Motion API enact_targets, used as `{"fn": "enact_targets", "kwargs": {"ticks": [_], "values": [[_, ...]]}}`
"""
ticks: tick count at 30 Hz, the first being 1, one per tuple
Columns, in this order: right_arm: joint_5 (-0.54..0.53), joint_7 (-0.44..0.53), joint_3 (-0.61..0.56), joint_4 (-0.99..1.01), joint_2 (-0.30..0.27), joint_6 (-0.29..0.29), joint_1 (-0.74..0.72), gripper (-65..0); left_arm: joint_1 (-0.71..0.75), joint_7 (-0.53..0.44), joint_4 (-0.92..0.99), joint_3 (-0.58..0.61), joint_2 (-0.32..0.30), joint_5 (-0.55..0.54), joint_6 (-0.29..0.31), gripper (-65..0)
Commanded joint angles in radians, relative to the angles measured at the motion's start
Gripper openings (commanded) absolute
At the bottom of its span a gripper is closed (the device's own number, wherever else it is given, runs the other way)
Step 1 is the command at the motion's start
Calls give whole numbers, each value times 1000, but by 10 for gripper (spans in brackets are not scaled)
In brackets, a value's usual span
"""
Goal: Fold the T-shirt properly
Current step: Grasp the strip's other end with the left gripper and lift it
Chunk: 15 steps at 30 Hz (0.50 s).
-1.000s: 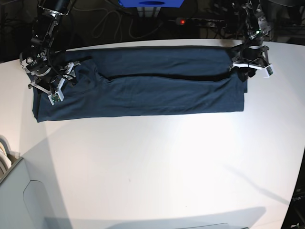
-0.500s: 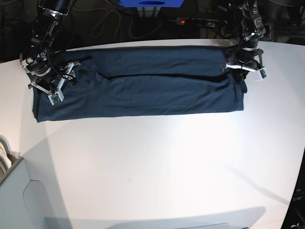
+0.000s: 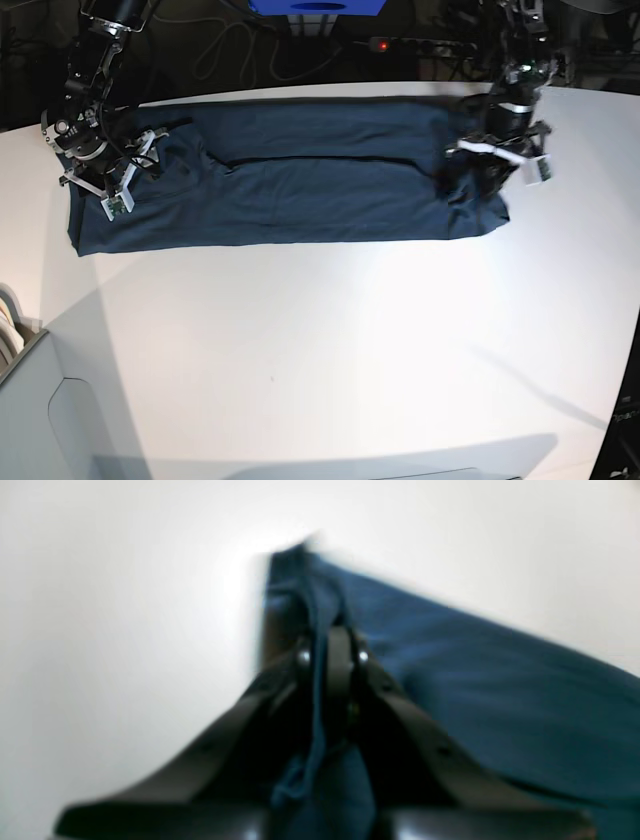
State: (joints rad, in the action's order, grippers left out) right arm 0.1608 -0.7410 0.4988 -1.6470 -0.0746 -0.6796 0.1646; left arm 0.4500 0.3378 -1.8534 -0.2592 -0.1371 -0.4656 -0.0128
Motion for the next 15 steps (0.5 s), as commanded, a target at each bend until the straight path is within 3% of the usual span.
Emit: {"fn": "enact_targets", "kwargs": {"ticks": [1, 8, 11, 15], "values": [[-2, 7, 4, -14, -8, -19, -6, -249, 3, -15, -39, 34, 0, -6, 15, -650], [-2, 7, 4, -12, -8, -19, -6, -249, -16, -15, -58, 320, -14, 5, 15, -650], [-2, 7, 4, -12, -8, -19, -6, -249, -64, -19, -48, 484, -26, 72, 10, -650], [-2, 7, 4, -12, -8, -19, -6, -249, -119, -22, 5, 617, -14, 143, 6, -650]]}}
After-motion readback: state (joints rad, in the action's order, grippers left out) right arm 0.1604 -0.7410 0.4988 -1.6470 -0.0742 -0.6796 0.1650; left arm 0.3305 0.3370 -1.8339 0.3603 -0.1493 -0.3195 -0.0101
